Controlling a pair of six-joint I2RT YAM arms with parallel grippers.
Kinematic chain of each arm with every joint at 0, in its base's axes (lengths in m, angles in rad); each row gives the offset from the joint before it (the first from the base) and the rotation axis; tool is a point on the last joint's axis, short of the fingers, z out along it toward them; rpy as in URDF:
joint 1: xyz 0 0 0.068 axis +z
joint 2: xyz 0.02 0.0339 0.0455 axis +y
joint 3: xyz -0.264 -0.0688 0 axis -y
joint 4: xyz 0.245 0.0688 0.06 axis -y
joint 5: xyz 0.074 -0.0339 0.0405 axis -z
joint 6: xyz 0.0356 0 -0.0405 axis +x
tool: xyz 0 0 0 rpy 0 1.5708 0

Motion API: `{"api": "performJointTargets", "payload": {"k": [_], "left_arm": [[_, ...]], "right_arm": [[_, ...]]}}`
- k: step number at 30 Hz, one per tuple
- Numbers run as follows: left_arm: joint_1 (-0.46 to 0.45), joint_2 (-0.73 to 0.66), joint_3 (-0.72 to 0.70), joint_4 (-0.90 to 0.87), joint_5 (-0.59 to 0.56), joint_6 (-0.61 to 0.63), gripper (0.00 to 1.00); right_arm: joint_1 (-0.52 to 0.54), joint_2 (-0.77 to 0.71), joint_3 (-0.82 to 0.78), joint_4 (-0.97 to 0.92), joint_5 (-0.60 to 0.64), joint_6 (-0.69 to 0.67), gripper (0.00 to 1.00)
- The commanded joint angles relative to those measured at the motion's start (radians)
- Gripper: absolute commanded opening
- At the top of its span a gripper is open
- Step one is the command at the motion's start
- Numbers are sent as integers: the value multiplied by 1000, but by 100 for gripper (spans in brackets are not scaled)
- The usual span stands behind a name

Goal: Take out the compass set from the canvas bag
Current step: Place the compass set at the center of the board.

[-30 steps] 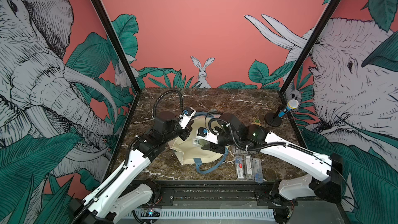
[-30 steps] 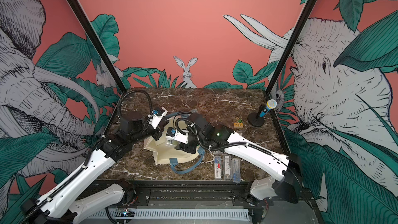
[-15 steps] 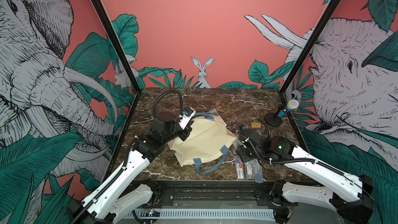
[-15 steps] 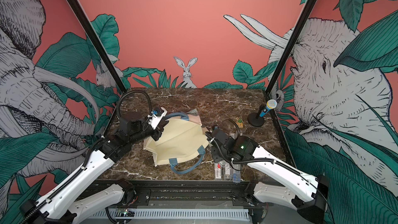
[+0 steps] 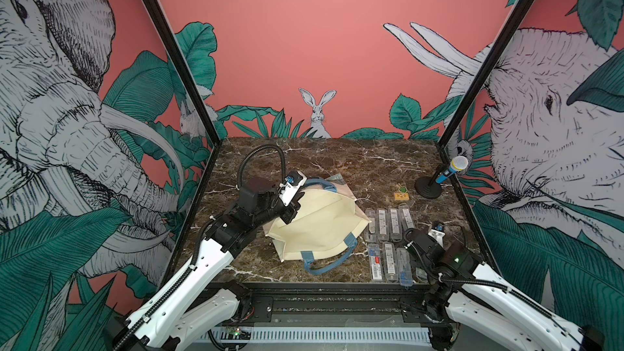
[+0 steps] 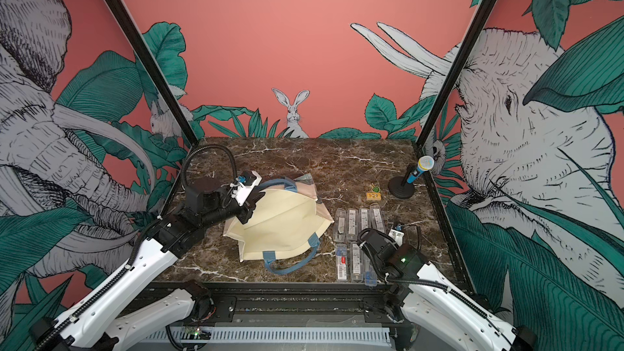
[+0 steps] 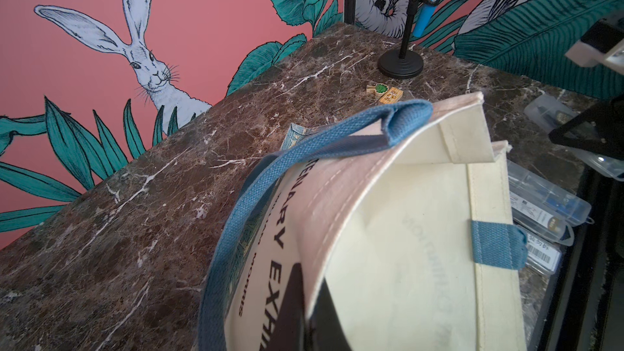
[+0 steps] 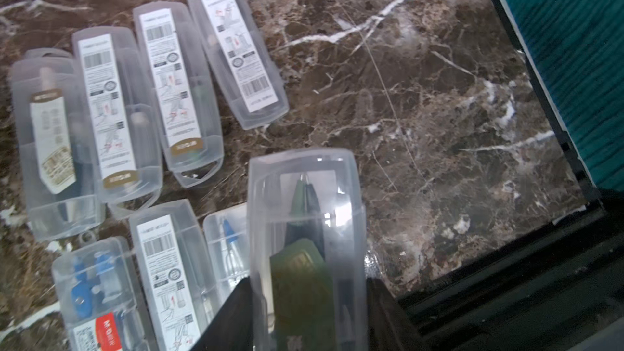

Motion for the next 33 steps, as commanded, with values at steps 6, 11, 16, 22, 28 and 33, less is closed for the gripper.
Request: {"api": "performJointTargets", "payload": {"k": [6,11,16,22,28,33], "left_arm": [[7,-22,-5,34,29,-9,0],[8,-22,-9,34,27,-8,0],[8,-18,-6,36,27,-10,0],[10,-19,-8,33,25,-8,0],[11,-18,-5,36,30,-10,0],[11,-17,-9,41,36,-28,0]], "right_arm": [[-55,9,-79,100,36,97,44],[-102,21,-129,185,7,46,48],[-133,50,-145,245,-19,-2,53],[-156,74,-175,327,-58,-43,63],[-179,99,-175,369,-93,-87,66],[-193,86,-135,385,-145,-193,64]]}}
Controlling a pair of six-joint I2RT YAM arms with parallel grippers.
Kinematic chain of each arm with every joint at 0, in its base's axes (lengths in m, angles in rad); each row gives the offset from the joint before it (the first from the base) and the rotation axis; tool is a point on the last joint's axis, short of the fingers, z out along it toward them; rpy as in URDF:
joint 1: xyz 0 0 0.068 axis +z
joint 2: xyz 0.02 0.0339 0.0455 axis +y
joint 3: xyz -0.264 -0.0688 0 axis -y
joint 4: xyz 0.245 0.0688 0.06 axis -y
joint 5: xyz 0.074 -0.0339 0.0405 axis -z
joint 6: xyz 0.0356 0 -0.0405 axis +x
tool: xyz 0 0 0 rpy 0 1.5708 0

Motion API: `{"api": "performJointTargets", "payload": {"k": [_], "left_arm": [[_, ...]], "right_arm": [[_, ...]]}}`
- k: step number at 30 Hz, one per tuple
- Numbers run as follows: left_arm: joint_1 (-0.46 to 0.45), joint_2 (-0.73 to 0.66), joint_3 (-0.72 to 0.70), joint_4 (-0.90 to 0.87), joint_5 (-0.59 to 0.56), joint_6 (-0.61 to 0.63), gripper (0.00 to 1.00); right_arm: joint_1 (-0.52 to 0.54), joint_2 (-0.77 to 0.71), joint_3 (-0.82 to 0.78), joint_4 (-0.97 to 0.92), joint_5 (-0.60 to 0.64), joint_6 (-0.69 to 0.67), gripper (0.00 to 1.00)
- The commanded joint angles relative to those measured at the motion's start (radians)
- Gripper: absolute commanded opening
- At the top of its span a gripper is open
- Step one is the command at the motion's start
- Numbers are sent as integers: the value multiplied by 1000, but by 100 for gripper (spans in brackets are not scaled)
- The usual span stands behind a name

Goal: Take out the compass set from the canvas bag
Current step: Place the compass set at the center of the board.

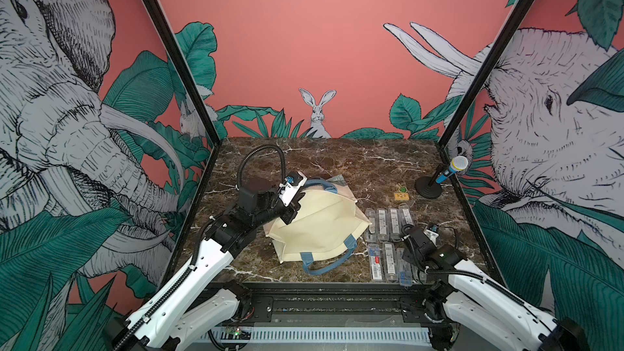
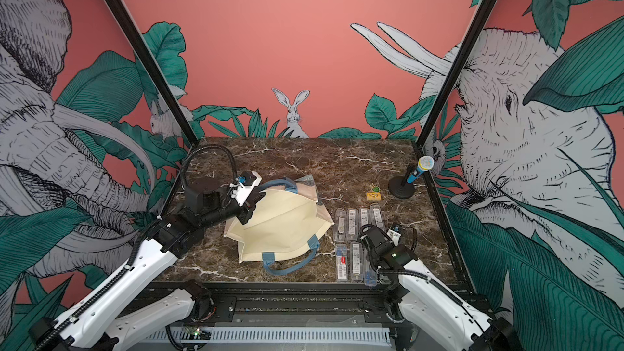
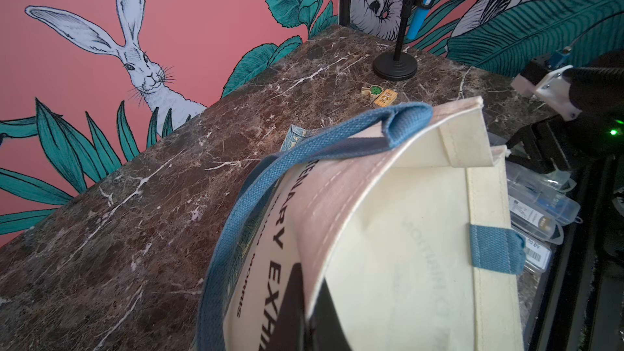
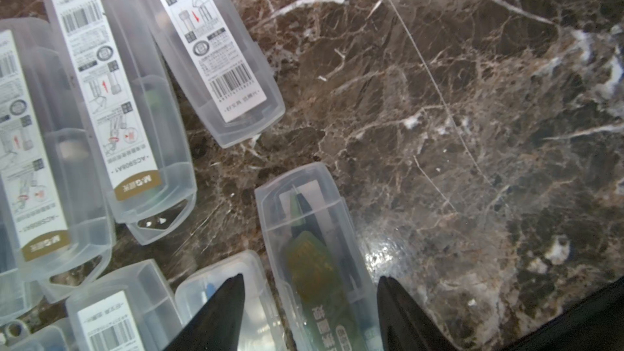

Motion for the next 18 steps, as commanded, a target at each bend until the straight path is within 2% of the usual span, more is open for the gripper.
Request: {"api": "performJointTargets", "payload": {"k": [1,5,10,15,18], "left_arm": [[5,-16,-9,40,16,-29,0],[7,0,4,25,-5,-101,0],[6,38,42,3,-122,-283,0],[6,77,100,-36,-226,-429,0],[5,97,130,-38,-241,-501,0]], "right_arm": [[-6,-13,62,5,-50,-98,63],[-5,-29,193,-70,-154,-151,61],[15,-75,287,27,-350,-62,54],[134,-15,401,97,-401,-7,54],[202,34,380,262,-431,95,54]]}}
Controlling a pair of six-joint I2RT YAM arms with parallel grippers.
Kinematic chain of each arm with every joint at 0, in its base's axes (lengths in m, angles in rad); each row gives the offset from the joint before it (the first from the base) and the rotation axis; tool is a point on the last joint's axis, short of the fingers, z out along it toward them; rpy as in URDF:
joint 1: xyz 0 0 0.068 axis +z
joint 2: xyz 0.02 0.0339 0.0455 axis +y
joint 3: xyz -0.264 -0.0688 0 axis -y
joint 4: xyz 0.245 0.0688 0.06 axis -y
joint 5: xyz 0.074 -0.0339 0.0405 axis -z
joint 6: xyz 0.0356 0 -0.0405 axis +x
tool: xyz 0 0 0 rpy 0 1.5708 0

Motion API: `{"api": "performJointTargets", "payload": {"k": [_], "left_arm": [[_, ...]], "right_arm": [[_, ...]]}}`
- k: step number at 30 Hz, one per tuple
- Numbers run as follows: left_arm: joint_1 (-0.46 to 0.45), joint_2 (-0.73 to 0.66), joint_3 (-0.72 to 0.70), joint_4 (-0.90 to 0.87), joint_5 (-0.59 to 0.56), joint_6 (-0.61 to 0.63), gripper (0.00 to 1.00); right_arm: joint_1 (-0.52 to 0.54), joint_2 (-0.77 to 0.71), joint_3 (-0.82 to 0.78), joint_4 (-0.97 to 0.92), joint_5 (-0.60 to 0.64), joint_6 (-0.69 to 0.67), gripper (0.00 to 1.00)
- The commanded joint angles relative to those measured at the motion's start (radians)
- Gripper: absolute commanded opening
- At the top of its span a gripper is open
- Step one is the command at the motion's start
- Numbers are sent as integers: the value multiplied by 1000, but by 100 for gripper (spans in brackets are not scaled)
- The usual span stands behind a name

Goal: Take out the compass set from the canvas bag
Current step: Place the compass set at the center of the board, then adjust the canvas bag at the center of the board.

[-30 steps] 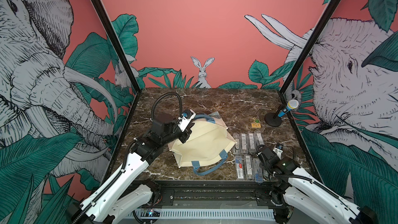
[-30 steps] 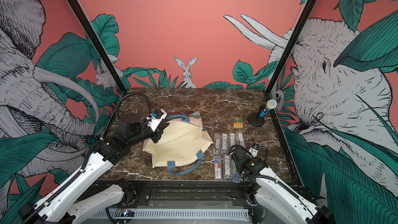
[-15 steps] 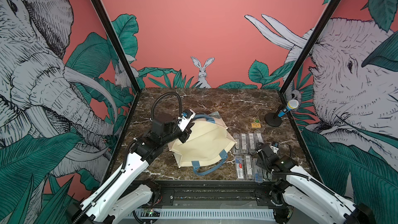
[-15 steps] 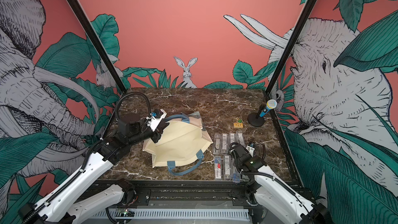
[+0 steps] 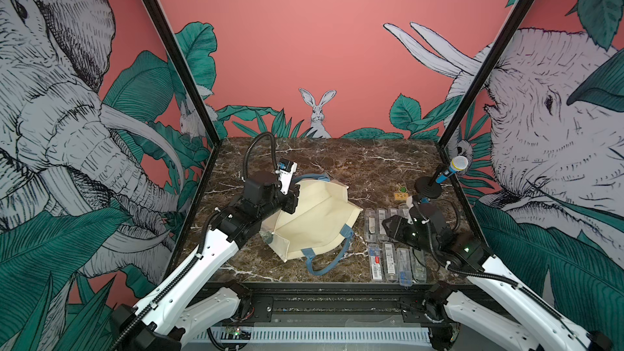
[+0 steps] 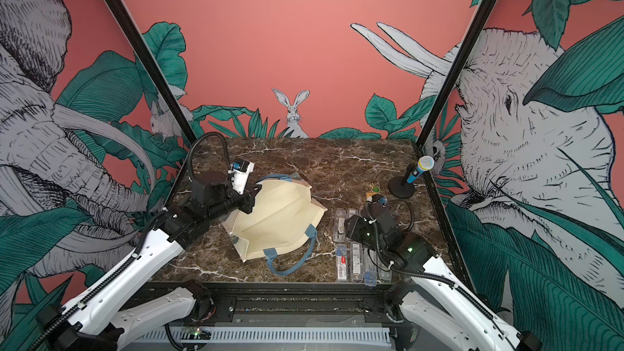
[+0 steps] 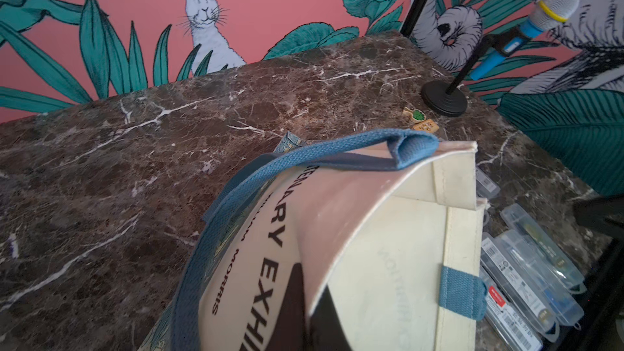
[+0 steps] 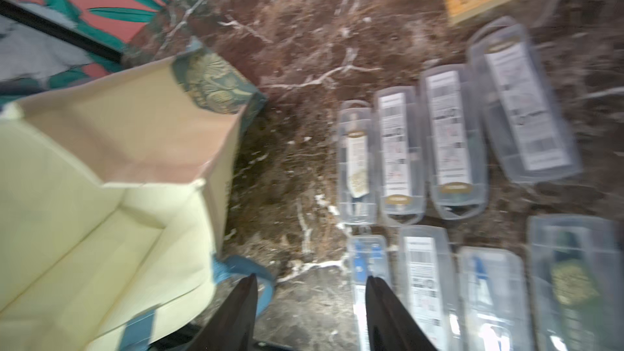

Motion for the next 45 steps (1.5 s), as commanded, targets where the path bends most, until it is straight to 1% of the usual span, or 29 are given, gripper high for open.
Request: {"api": "performJointTargets", "payload": {"k": [1,3,5,7,11,15,19,21,24,26,28,29,31,33,35,36,37,38,40,42,45], "left_arm": [[4,5,58,0,-59,-155,0],[6,12,65,0,-66,-187,0],[5,14,67,0,-74,-212,0],[6,12,61,3,-80,-226,0],[5,1,44,10,-96,-245,0],[5,-11,27,26,-104,-249,0],[6,-14,14,43,-102,-250,0],[5,-17,8,46,-102,-251,0],[6,-24,0,47,-104,-251,0],[5,-30,-2,43,-107,-248,0],[5,-37,-6,43,-112,-246,0],[4,-40,-8,41,-115,-244,0],[5,-45,-11,40,-118,-241,0],[6,-47,-10,35,-122,-237,0],[6,-47,-4,21,-127,-233,0],[5,-46,2,12,-128,-230,0],[4,-44,11,-8,-130,-222,0],[8,-42,19,-39,-135,-215,0],[25,-34,44,-91,-118,-206,0],[42,-29,71,-135,-107,-212,0],[50,-16,78,-134,-74,-268,0]], "right_arm": [[55,54,-32,226,-77,152,53],[76,103,-76,386,-114,235,51],[88,174,-100,519,-164,287,49],[97,237,-93,573,-206,301,49],[134,281,-110,589,-221,318,49],[135,235,-174,533,-192,359,48],[147,214,-225,552,-175,409,46],[153,249,-221,600,-185,402,46],[173,343,-191,684,-201,369,47],[180,424,-165,753,-243,369,48],[183,485,-149,780,-265,369,47],[184,512,-152,811,-273,376,45],[184,536,-153,835,-273,390,35],[185,518,-129,791,-253,371,25],[194,475,-70,669,-194,302,15],[195,460,-45,621,-166,275,8],[194,453,-15,576,-146,257,4],[191,452,15,537,-142,238,1],[171,465,97,445,-143,182,0],[136,488,168,384,-177,137,0],[61,547,311,247,-249,45,0]]}}
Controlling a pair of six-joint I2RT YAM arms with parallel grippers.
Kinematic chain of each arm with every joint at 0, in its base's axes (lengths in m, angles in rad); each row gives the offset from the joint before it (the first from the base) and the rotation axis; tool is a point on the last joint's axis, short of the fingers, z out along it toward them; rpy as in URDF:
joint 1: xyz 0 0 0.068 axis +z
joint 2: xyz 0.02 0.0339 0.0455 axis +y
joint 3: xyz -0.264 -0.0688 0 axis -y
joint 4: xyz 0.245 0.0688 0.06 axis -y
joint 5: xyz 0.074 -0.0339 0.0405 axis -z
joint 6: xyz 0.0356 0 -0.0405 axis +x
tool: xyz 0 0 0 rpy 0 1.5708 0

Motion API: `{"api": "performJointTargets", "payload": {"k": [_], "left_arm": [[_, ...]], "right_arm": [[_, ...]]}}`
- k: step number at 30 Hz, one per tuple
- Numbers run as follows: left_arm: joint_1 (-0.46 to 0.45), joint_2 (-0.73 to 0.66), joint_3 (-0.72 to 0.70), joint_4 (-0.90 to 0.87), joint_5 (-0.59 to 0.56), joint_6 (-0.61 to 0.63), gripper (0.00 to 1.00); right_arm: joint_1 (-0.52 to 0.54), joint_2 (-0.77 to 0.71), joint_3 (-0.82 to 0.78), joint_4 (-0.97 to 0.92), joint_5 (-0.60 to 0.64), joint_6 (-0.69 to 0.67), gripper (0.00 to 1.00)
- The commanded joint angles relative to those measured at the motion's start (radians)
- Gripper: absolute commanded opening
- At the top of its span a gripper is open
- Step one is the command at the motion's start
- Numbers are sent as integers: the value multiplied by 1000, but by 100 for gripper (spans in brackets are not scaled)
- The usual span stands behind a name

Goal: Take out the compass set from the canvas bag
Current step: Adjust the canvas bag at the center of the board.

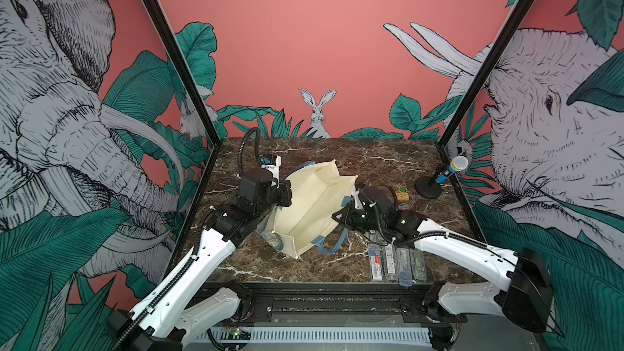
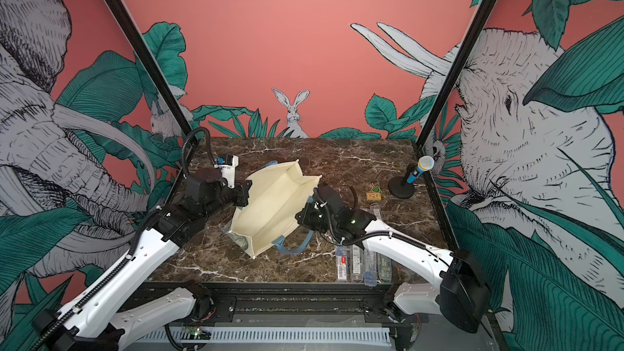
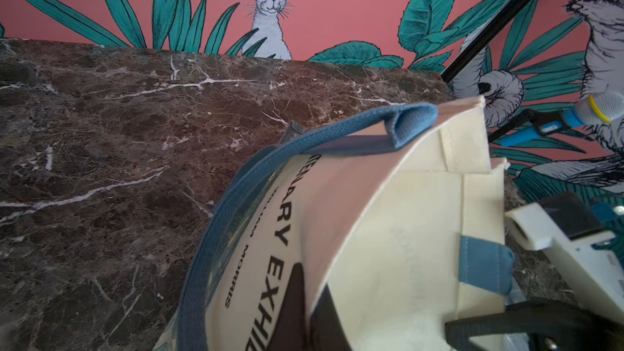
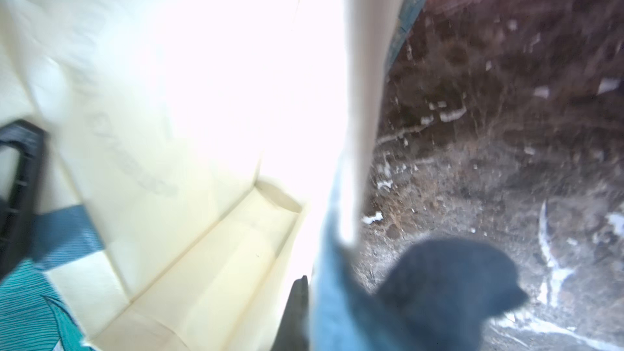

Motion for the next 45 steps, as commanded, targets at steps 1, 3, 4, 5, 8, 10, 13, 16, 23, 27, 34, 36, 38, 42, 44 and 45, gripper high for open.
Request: {"api": "performJointTargets", "payload": {"k": [1,3,4,5,8,10,13,16,23,27,34,36,38,42,44,45], "left_arm": [[11,18,40,-59,45,-86,0],[11,55,55,-64,89,-153,0],[10,74,61,-71,114,-198,0],[10,94,65,-69,147,-235,0],[-5,122,66,-55,177,-327,0],[-19,130,67,-40,168,-365,0],[-48,147,73,-8,129,-401,0],[-74,169,72,31,85,-416,0],[-85,206,31,149,27,-413,0],[-85,228,7,211,10,-412,0],[-85,227,-32,257,-17,-397,24],[-85,219,-38,263,-28,-379,35],[-85,210,-39,267,-44,-347,45],[-85,191,6,238,-83,-204,67],[-85,173,46,202,-125,-93,75],[-85,156,66,177,-146,-28,78]], "right_arm": [[-84,68,154,-191,-28,-121,0],[-127,124,254,-273,-69,-183,0],[-149,154,307,-312,-92,-211,0],[-168,189,376,-348,-113,-241,0],[-216,284,515,-448,-144,-325,0],[-248,350,590,-487,-163,-366,0],[-286,427,672,-513,-178,-420,0],[-317,490,725,-513,-192,-450,2],[-349,569,756,-452,-237,-475,4],[-351,586,774,-450,-252,-496,9],[-351,585,775,-461,-260,-530,24],[-351,575,777,-475,-252,-543,32],[-351,551,782,-499,-234,-567,37],[-351,481,843,-581,-157,-646,50],[-351,439,886,-619,-99,-700,56],[-350,412,895,-635,-52,-737,59]]}}
